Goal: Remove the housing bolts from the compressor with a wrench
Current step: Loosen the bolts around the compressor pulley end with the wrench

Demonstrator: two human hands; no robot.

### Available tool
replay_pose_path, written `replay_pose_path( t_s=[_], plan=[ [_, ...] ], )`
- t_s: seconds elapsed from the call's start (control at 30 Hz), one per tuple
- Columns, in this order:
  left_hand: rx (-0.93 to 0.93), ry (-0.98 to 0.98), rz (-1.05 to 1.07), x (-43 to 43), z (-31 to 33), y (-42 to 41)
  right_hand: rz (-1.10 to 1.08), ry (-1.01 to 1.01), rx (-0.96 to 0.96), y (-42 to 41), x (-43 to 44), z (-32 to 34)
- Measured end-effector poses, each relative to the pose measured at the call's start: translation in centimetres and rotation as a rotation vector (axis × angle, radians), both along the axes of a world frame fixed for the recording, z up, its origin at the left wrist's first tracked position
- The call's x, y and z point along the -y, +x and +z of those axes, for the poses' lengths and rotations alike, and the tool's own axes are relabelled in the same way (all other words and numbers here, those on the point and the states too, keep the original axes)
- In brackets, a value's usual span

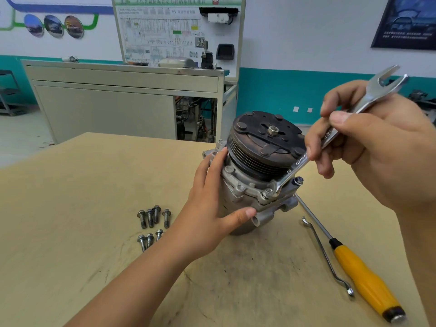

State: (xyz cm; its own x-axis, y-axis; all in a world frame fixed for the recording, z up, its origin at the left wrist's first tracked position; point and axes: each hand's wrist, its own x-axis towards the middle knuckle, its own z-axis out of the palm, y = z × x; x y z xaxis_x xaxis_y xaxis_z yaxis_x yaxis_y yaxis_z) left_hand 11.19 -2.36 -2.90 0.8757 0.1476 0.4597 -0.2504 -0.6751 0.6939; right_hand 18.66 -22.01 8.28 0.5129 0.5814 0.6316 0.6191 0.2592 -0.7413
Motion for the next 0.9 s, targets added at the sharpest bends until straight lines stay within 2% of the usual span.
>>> replay_pose_path(
  t_s=[0.4,0.57,0.73,0.9],
  plan=[
    [-0.001,-0.003,0.006,0.0,0.0,0.0,0.006,-0.019,-0.031,-0.3,-0.1,0.0],
    [-0.006,0.0,0.003,0.0,0.1,-0.1,-0.054,-0.075,-0.029,-0.6,-0.2,0.2],
    [-0.002,-0.008,0.0,0.0,0.1,-0.1,-0.242,-0.156,0.138,-1.4,-0.2,0.4],
    [-0.009,-0.001,0.001,0.0,0.1,-0.1,-0.3,-0.092,0.234,-2.4,-1.1,0.3]
  ],
)
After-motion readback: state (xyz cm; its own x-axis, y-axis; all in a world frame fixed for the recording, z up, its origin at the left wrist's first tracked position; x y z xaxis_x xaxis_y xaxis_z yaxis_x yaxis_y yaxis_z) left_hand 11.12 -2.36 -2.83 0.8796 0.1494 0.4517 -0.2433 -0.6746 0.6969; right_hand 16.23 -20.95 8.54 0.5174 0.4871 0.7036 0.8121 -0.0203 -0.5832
